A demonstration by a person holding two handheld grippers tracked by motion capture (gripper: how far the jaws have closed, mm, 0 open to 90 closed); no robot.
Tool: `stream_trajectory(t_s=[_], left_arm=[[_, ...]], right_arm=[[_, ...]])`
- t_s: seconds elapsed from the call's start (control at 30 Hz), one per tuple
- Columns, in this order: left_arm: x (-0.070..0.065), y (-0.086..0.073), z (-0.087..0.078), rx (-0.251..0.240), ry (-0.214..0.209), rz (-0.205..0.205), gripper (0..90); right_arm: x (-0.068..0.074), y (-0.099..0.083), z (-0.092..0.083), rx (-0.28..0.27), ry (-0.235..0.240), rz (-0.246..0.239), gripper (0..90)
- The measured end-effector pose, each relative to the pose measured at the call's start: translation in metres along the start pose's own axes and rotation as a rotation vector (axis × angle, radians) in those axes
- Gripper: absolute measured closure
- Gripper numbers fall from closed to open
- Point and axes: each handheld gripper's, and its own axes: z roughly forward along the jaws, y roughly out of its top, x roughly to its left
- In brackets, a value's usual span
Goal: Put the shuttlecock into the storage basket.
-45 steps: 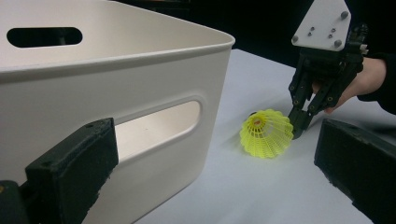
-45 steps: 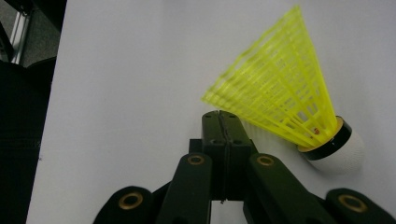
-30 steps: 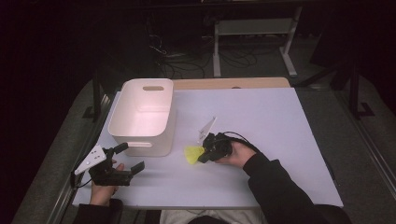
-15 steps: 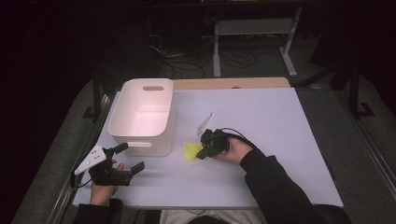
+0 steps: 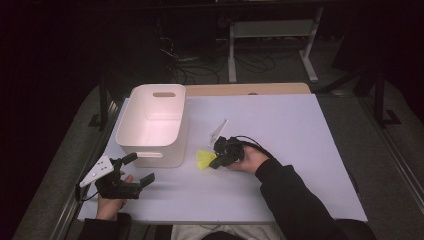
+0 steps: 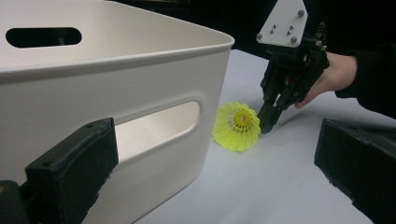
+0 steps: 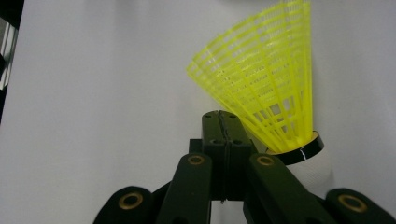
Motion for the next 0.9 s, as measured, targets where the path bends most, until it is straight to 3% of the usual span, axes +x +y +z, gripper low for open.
stream_trajectory(t_s=[0.4, 0.9], left_arm=[[0.0, 0.0, 0.0, -0.001, -0.002, 0.0, 0.0], [0.0, 0.0, 0.0, -0.001, -0.002, 0.0, 0.0]], right_arm=[[-0.004, 0.01, 0.005, 0.033, -0.001, -0.013, 88.9], [-0.01, 0.02, 0.008, 0.031, -0.012, -0.004, 88.9]])
